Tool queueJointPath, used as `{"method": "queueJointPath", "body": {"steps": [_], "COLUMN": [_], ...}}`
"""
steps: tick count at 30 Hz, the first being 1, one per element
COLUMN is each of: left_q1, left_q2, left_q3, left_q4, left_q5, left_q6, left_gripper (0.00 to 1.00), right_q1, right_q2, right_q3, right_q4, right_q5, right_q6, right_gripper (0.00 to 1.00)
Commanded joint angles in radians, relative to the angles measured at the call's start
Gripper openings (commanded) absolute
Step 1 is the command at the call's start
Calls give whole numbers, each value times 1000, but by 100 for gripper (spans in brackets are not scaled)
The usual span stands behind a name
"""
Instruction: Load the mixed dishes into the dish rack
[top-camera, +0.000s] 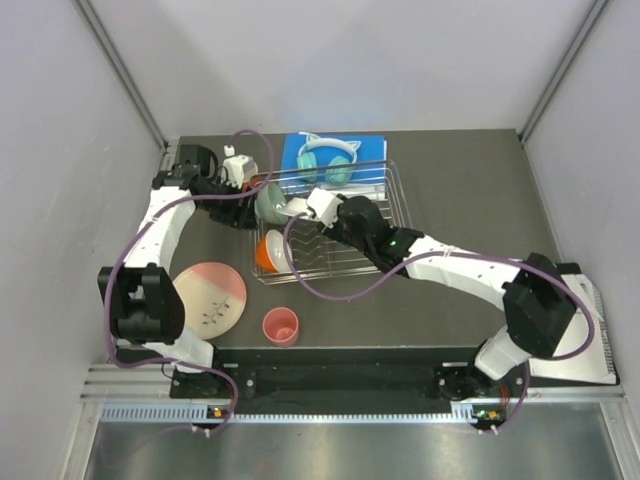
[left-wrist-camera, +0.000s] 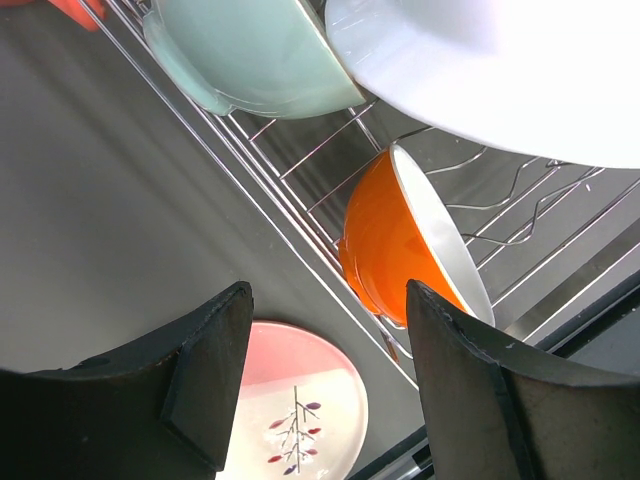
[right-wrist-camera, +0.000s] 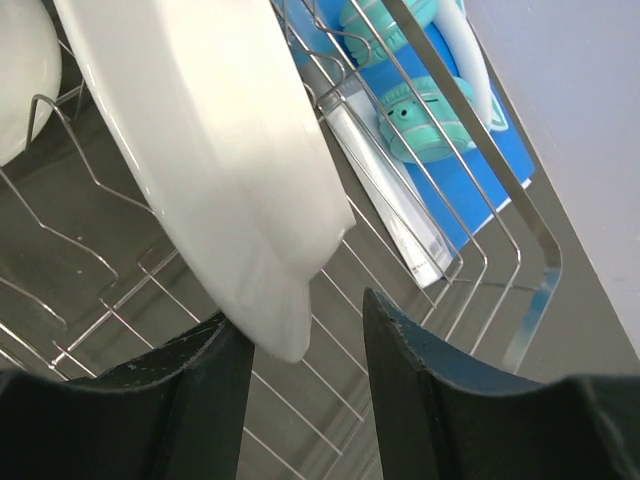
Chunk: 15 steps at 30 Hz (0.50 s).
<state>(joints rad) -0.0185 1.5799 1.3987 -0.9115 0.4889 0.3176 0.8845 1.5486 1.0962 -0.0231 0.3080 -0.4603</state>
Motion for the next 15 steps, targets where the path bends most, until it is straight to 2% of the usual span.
{"method": "queueJointPath", "body": {"steps": [1,4,6,7,8,9,15], "left_q1": [5,5,5,5,5,3,5], "left_q2": [-23,-18,-15,-14,-17,-18,-21], "left_q3": [11,8,10,11,11,10,3], "left_q4": [20,22,22,20,20,22,20], "left_q5": [7,14,19,22,20,20,13], "left_q6": [21,18,17,15,15,14,26], "left_gripper": [68,67,67,67,67,67,67], "right_q1": [-5,-5,-5,-4,-5,-5,-12], "right_q2": [36,64,90,97,105,114,64], "right_q3": [77,109,142,152,174,182,160], "right_q4": [61,63,51,40,29,26,26], "right_q5": [-24,-43,-56,-61,-64,-61,-24], "right_q6": [14,14,17,17,15,17,5], "right_gripper": [47,45,37,27,11,0,0]}}
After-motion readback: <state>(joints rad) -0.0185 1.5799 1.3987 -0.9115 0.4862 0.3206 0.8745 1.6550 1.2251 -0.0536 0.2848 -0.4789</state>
